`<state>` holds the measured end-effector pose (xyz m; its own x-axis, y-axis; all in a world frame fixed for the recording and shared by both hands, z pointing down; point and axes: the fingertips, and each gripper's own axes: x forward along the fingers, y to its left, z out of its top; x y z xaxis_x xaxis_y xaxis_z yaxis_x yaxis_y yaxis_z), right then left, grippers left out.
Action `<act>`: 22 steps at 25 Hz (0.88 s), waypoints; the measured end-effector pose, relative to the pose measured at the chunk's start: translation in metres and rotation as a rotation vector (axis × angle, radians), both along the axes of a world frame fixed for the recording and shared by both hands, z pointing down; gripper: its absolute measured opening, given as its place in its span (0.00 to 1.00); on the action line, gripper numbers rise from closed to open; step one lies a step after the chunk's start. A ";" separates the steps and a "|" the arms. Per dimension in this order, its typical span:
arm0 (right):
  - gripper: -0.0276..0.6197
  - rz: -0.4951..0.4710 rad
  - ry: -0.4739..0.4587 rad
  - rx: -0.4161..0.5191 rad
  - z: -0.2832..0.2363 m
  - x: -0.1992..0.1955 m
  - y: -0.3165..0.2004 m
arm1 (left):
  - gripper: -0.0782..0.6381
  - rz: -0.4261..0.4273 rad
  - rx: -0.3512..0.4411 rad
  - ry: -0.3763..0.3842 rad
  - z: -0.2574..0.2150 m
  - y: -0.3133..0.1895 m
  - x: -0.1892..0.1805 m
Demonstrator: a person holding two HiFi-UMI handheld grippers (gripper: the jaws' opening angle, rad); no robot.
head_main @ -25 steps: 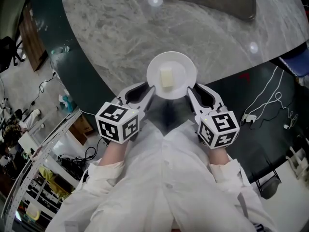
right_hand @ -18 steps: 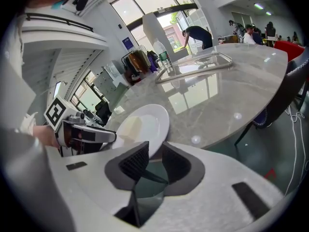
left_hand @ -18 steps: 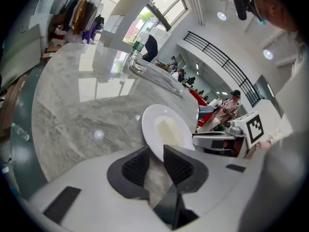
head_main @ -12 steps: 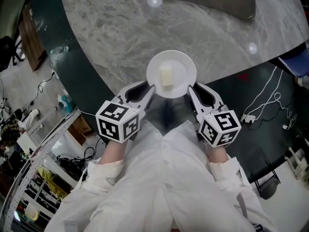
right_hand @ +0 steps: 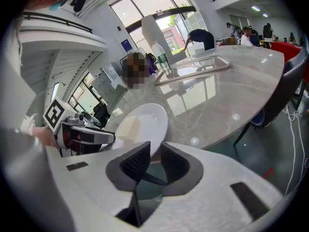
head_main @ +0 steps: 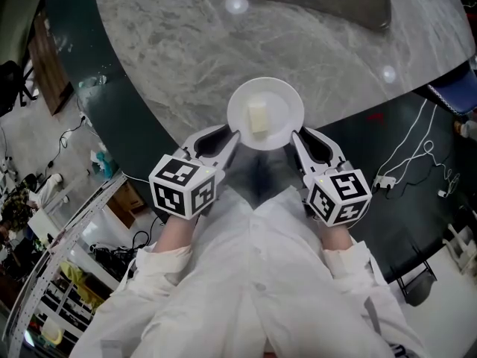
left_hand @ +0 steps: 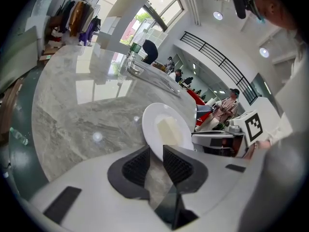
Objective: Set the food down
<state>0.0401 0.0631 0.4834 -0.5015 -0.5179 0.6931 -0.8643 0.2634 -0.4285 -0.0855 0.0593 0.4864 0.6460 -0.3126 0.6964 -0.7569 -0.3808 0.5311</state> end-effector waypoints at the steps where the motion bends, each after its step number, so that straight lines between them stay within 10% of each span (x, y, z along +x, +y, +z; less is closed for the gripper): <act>1: 0.13 0.001 0.000 0.004 -0.001 0.000 0.000 | 0.24 0.006 -0.001 0.000 0.000 0.001 -0.001; 22: 0.13 0.040 0.001 0.069 -0.036 -0.018 -0.009 | 0.24 0.057 0.073 0.056 -0.033 -0.011 -0.019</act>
